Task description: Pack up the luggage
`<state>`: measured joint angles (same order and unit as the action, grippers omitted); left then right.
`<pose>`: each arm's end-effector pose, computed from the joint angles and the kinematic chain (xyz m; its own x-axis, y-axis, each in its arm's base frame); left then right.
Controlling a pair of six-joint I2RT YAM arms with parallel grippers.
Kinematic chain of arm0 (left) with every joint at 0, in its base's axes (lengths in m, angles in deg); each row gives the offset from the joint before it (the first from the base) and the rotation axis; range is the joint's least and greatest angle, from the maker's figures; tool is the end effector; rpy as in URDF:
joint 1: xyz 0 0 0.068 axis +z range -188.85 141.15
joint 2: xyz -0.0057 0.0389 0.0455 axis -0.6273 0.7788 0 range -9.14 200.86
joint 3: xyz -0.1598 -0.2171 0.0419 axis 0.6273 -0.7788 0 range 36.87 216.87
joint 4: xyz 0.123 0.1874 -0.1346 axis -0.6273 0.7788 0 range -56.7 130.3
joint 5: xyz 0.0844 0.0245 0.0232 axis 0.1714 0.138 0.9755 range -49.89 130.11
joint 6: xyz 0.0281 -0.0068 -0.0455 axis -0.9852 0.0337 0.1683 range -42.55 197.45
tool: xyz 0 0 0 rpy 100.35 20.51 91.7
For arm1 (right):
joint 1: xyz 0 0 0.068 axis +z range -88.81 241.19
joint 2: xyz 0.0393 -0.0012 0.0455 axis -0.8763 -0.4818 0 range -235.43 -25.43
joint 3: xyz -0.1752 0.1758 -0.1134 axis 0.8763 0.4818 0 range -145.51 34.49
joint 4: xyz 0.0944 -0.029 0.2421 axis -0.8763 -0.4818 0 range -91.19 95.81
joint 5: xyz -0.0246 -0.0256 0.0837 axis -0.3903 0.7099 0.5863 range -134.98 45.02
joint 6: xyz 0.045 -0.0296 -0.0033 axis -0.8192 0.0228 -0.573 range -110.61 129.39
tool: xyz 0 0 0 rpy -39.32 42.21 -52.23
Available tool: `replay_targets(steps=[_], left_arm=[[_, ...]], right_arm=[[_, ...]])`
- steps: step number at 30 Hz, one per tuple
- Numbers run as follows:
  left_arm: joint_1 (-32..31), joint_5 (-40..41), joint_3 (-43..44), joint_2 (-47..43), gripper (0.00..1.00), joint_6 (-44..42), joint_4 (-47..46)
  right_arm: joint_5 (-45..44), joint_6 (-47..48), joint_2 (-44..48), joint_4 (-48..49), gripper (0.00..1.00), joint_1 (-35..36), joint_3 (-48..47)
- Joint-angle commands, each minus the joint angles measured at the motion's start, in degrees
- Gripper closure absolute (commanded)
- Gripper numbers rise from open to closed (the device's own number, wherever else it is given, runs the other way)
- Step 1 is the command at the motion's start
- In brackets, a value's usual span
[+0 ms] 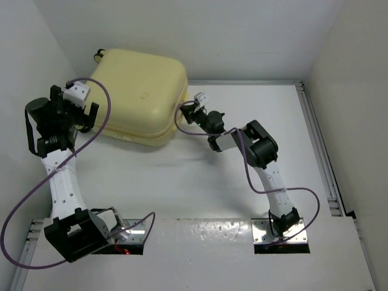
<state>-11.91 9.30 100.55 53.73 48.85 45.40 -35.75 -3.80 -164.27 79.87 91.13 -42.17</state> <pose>0.2278 0.0953 0.3914 -0.1252 0.3975 -0.9090 0.1350 0.9145 0.3814 0.4245 0.2509 0.1211 0.0302 0.2773 -0.9603 -0.6527 0.7331 0.1912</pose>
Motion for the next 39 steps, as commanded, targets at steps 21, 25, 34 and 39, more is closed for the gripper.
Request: replay_targets(steps=[21, 25, 34, 39], left_arm=[[-26.57, -12.88, 0.39, 1.9, 0.28, -27.04, 36.18], [-35.61, -3.67, -1.62, 5.59, 0.3, -13.51, 26.06], [-52.42, 20.07, -5.41, 14.46, 0.39, 3.37, 10.15], [-53.13, 30.77, -8.48, 18.86, 0.41, 7.33, 2.15]], right_arm=[[1.84, -3.77, 11.4, -2.79, 1.0, 2.67, 6.17], [2.63, -4.21, 12.46, -1.03, 1.0, 3.82, 9.33], [2.72, -4.57, 12.11, 0.47, 1.0, 3.38, 10.04], [2.89, -4.74, 11.76, 0.91, 1.0, 2.15, 9.87]])
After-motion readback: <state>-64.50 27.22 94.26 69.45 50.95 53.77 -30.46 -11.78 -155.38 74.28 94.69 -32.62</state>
